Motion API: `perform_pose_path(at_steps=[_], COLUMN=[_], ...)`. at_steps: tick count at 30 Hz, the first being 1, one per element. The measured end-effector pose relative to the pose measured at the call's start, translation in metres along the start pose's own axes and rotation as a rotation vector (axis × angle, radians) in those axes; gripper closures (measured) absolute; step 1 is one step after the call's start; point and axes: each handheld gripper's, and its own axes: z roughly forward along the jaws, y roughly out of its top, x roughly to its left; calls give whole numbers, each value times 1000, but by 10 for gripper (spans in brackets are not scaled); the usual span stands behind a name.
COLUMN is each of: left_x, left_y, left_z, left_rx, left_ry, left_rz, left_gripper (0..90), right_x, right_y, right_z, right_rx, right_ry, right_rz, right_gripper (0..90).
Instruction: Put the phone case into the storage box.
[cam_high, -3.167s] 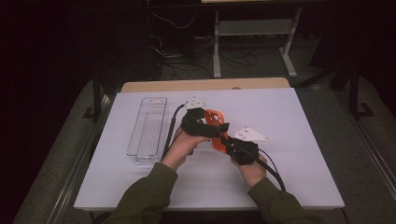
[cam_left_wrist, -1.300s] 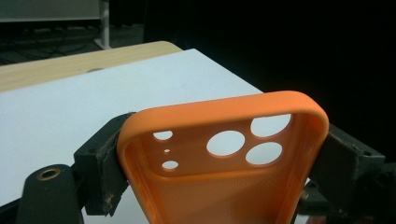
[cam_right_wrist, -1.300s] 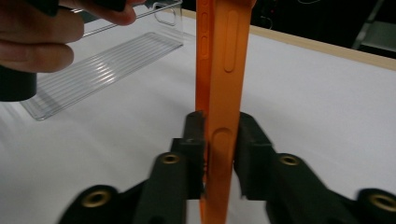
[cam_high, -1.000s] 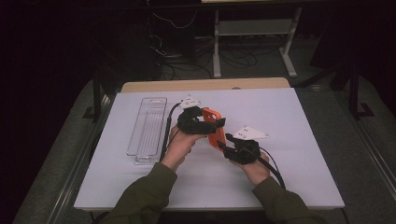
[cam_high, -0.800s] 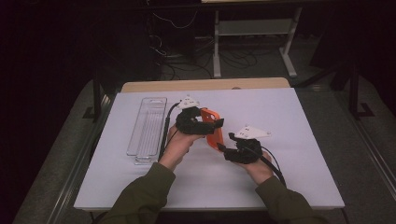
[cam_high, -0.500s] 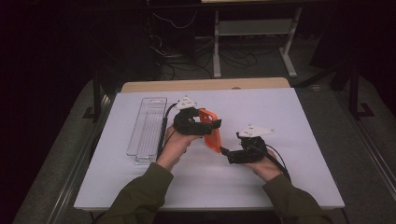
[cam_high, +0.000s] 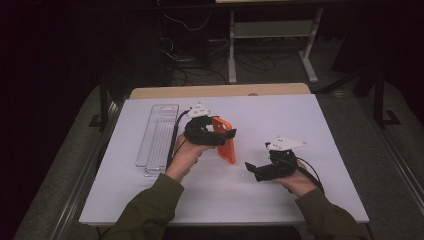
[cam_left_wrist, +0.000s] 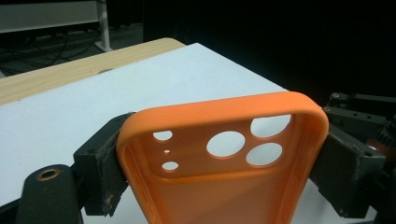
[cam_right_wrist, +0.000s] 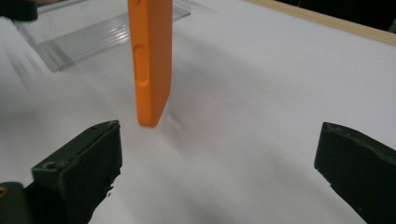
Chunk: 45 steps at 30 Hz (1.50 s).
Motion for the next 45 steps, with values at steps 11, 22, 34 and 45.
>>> perform_pose_path(at_steps=[11,22,34,45], left_x=[5,9,16,37], left_y=[4,12,27,49], left_z=[-8,-17,-25,-35], left_rx=[-16,-40,-60,-77], left_ry=[11,27,45,117], left_rz=[9,20,33,39], left_gripper=[153,152,152,152], right_x=[-5,-2,-1,0], right_y=[-20,-45,-48,-47], right_z=[-14,-26,-25,-25], right_rx=[9,18,42,34], right_ry=[-39,-81,-66,-60], right_rz=[-2,2,2,0], right_gripper=[0,0,0,0])
